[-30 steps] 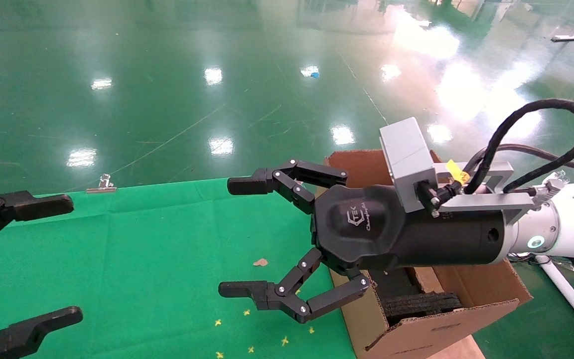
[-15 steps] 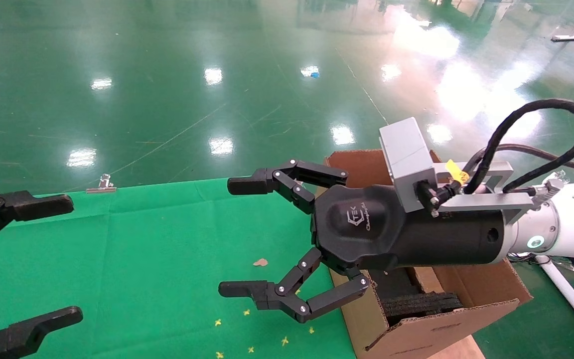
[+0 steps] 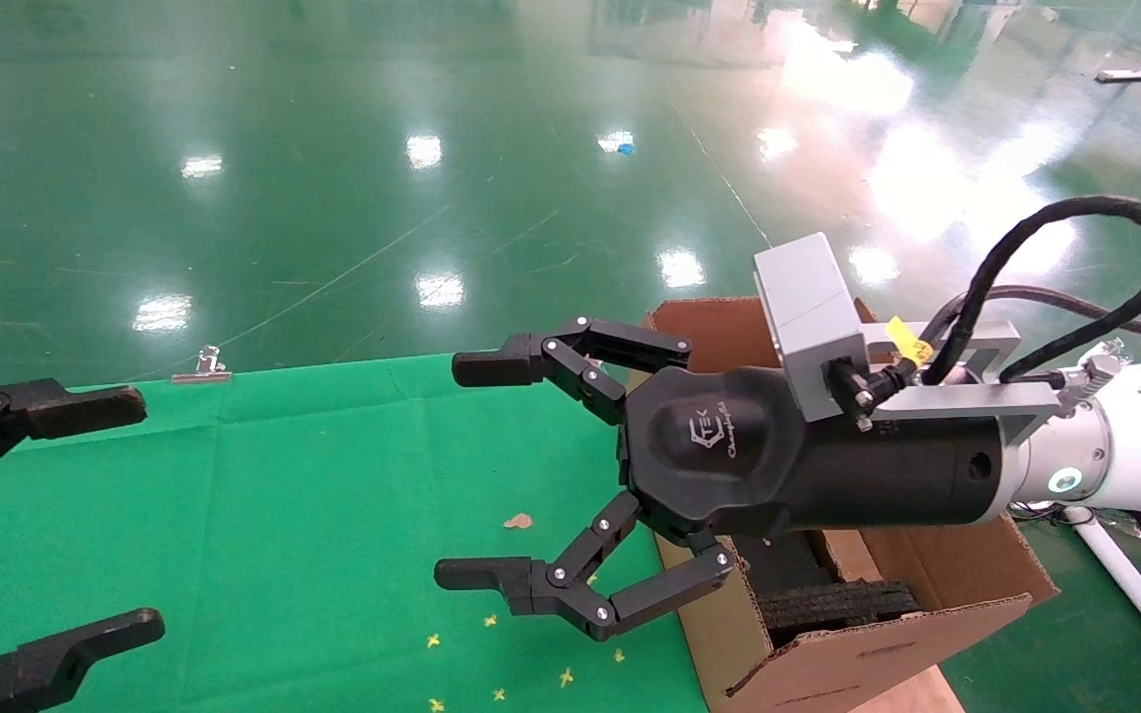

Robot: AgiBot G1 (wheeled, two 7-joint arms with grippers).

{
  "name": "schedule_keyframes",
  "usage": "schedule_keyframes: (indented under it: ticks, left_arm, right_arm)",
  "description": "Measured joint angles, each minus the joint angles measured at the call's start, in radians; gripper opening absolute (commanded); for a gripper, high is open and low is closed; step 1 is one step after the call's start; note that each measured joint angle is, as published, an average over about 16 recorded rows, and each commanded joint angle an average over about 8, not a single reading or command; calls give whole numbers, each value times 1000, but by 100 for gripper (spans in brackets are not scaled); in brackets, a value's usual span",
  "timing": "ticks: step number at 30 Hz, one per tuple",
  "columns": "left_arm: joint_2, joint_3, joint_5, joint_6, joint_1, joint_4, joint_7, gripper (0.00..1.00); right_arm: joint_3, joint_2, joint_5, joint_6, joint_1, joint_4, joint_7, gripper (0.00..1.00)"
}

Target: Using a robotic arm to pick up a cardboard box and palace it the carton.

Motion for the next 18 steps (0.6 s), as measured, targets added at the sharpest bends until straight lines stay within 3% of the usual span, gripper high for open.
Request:
schedule_keyframes:
  ticks: [18]
  left_arm:
    - [0, 0, 0, 0, 0, 0, 0, 100]
  right_arm:
    - [0, 0, 0, 0, 0, 0, 0, 100]
